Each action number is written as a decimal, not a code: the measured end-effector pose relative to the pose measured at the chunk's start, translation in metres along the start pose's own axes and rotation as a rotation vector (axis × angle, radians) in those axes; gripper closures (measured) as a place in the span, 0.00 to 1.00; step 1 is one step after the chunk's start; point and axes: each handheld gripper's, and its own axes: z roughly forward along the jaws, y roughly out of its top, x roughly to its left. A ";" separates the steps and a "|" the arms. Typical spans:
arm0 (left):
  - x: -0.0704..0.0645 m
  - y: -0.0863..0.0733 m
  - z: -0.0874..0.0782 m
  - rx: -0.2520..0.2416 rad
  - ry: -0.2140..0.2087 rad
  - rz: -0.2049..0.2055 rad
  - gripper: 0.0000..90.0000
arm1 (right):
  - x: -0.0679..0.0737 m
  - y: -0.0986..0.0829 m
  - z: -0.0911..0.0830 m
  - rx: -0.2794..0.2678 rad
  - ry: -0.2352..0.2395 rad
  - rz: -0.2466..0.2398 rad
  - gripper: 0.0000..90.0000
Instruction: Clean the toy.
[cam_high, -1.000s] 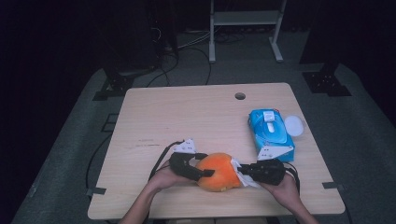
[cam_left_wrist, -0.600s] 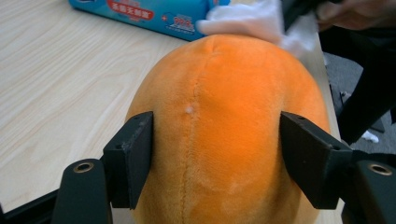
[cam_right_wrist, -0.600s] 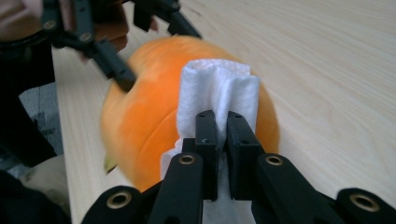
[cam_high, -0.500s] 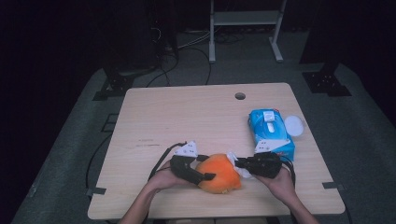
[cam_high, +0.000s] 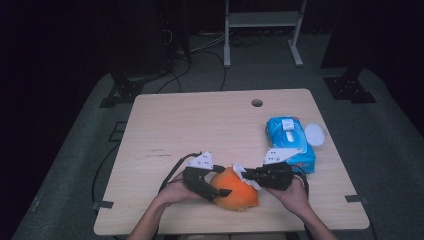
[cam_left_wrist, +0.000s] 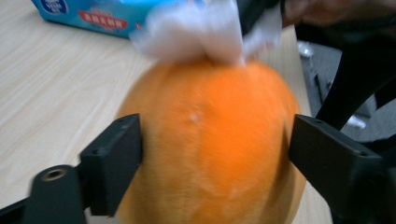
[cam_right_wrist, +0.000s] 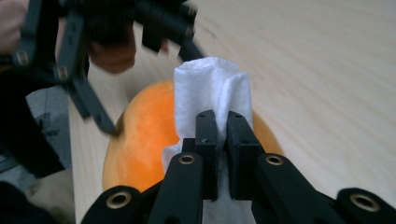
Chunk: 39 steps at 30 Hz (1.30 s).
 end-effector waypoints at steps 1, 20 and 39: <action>0.001 0.000 -0.001 -0.006 0.007 -0.017 0.13 | 0.000 -0.002 0.000 0.005 0.008 0.000 0.93; -0.009 0.009 0.004 -0.103 0.125 0.135 0.46 | 0.004 0.004 -0.022 -0.065 -0.038 -0.026 0.93; 0.018 -0.021 0.004 -0.018 0.121 0.042 0.35 | -0.025 -0.015 -0.003 -0.019 -0.106 0.047 0.93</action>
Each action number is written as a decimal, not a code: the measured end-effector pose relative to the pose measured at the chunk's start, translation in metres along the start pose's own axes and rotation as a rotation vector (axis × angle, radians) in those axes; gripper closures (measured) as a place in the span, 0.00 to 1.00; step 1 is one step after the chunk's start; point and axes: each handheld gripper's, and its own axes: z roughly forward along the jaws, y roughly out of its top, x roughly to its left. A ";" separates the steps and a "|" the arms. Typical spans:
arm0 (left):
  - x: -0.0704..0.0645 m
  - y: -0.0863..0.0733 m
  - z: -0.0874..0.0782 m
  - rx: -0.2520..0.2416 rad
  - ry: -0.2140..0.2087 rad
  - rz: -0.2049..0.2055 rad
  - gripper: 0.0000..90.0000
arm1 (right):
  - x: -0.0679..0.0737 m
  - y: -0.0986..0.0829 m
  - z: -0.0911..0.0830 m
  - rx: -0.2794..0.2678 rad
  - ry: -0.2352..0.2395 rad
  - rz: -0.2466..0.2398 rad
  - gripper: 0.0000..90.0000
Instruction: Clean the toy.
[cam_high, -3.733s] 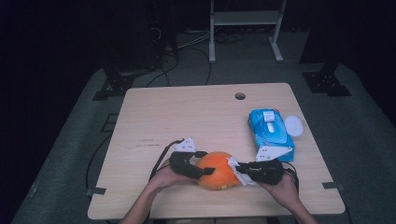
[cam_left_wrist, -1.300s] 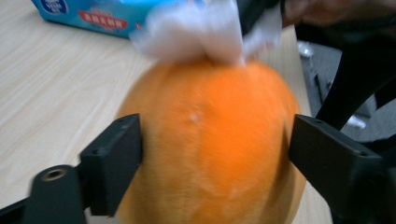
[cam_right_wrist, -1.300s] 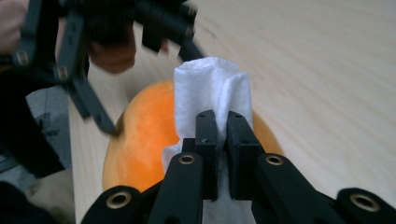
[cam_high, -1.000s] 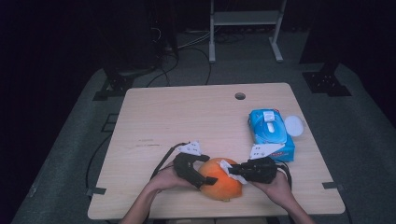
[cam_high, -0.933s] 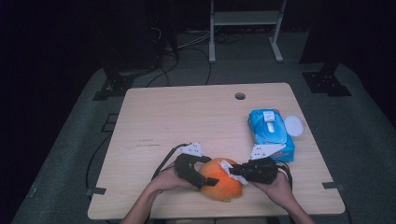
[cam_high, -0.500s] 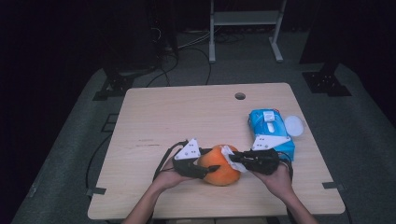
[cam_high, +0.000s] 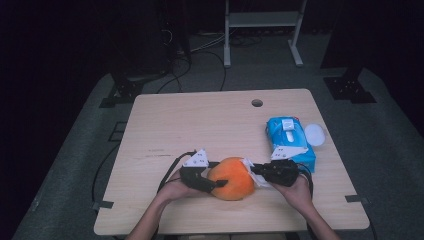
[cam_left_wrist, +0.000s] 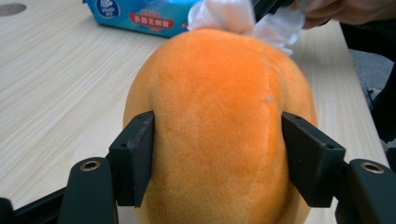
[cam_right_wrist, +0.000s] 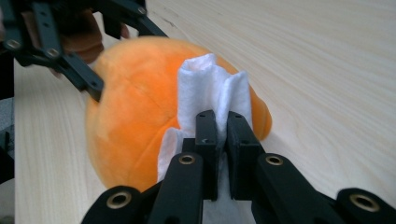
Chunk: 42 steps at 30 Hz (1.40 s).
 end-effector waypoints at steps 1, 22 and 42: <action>0.001 -0.001 0.000 -0.004 0.000 -0.007 0.35 | 0.003 0.003 0.000 -0.011 0.011 -0.004 0.93; -0.001 0.002 -0.001 0.013 0.000 0.027 0.34 | 0.004 0.007 0.004 -0.013 0.016 -0.010 0.93; -0.012 0.013 0.004 0.040 0.019 0.076 0.30 | 0.017 0.016 0.001 -0.025 0.033 -0.059 0.93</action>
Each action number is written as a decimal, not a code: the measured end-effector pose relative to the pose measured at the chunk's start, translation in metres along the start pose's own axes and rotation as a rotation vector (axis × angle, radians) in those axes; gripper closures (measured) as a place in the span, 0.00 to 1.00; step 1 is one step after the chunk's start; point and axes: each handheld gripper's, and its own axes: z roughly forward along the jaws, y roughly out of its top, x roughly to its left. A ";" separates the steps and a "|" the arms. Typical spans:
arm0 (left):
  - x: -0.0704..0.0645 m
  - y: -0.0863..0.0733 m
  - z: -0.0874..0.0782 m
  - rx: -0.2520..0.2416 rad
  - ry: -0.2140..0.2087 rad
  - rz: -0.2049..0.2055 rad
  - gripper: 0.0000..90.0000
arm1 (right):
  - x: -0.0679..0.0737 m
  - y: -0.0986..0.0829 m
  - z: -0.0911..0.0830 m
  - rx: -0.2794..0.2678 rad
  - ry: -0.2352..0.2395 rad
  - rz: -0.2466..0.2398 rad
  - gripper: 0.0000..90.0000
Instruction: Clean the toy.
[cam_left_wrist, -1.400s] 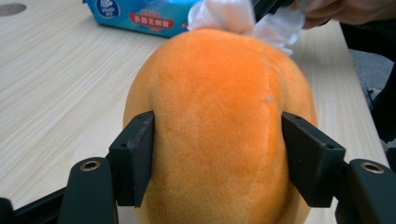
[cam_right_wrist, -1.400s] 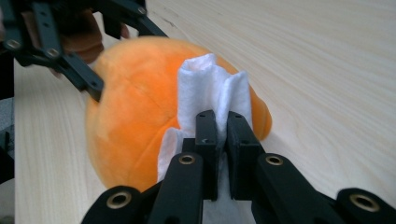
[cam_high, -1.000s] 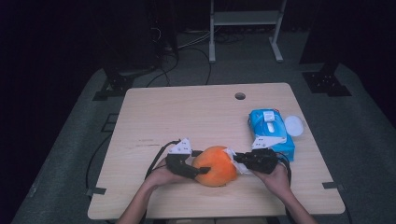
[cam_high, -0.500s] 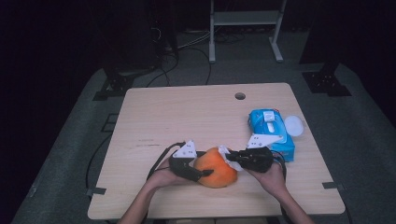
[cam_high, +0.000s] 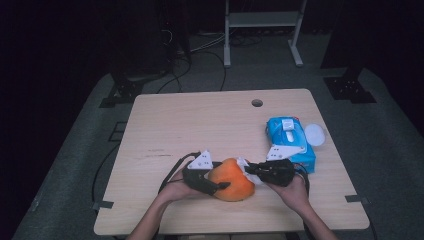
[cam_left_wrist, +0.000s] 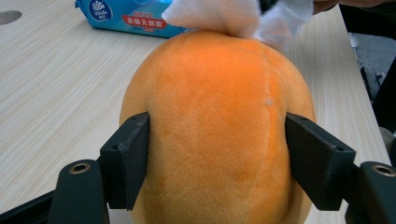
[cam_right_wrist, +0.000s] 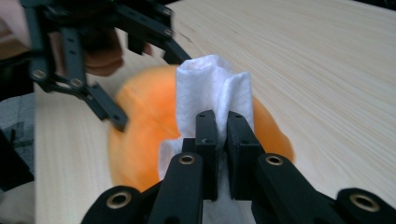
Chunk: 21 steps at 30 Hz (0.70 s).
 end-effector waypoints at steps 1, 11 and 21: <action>-0.001 0.001 0.000 0.003 0.002 0.004 0.30 | 0.004 0.003 0.002 -0.004 0.009 -0.010 0.93; -0.002 0.001 0.001 -0.001 0.007 0.017 0.30 | 0.014 0.012 0.011 0.017 0.015 -0.076 0.93; -0.002 0.003 0.002 -0.009 -0.001 0.002 0.27 | -0.001 -0.002 0.001 0.020 -0.020 -0.018 0.93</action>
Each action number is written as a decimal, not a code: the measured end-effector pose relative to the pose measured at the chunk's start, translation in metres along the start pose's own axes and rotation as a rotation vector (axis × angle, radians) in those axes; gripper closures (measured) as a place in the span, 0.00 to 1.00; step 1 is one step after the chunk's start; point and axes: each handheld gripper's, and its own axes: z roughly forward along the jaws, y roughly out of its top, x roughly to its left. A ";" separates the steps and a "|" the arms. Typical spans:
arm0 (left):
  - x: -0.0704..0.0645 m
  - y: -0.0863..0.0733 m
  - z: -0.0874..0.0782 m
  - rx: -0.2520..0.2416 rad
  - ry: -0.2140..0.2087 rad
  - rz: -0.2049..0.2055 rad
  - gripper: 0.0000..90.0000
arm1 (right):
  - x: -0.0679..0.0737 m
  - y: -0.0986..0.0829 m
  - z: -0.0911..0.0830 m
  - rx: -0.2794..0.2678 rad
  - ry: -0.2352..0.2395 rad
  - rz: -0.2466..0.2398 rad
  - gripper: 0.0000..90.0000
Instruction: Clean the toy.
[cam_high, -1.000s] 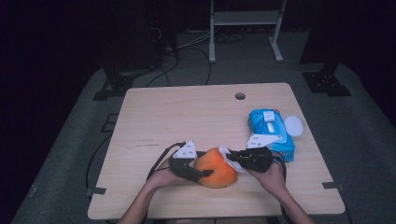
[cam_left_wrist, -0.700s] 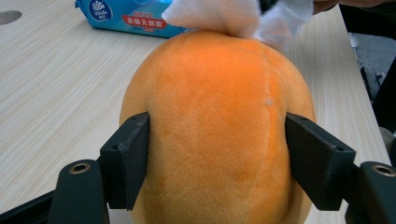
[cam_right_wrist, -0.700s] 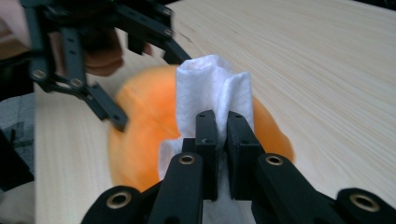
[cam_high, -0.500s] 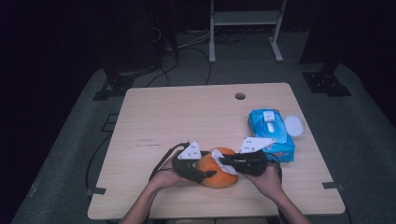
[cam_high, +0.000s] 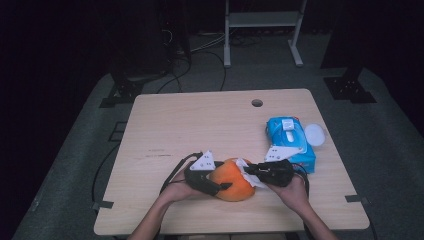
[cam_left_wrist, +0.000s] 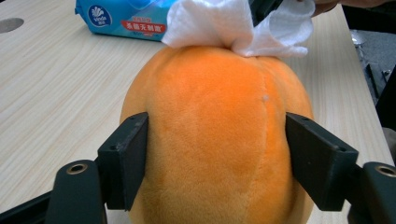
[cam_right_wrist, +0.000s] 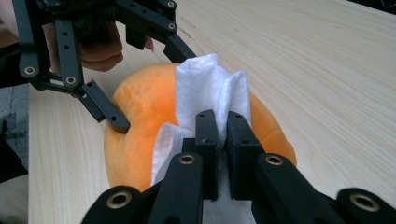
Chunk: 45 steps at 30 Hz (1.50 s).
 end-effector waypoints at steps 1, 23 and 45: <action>0.001 0.001 -0.001 -0.002 -0.007 -0.010 0.25 | 0.000 0.000 0.000 -0.002 0.001 -0.004 0.93; -0.008 0.014 -0.003 0.052 0.007 0.007 0.32 | 0.022 0.020 -0.001 -0.042 0.029 -0.085 0.93; -0.009 0.019 0.001 0.046 0.023 -0.072 0.36 | 0.018 0.017 -0.006 -0.061 0.045 -0.056 0.93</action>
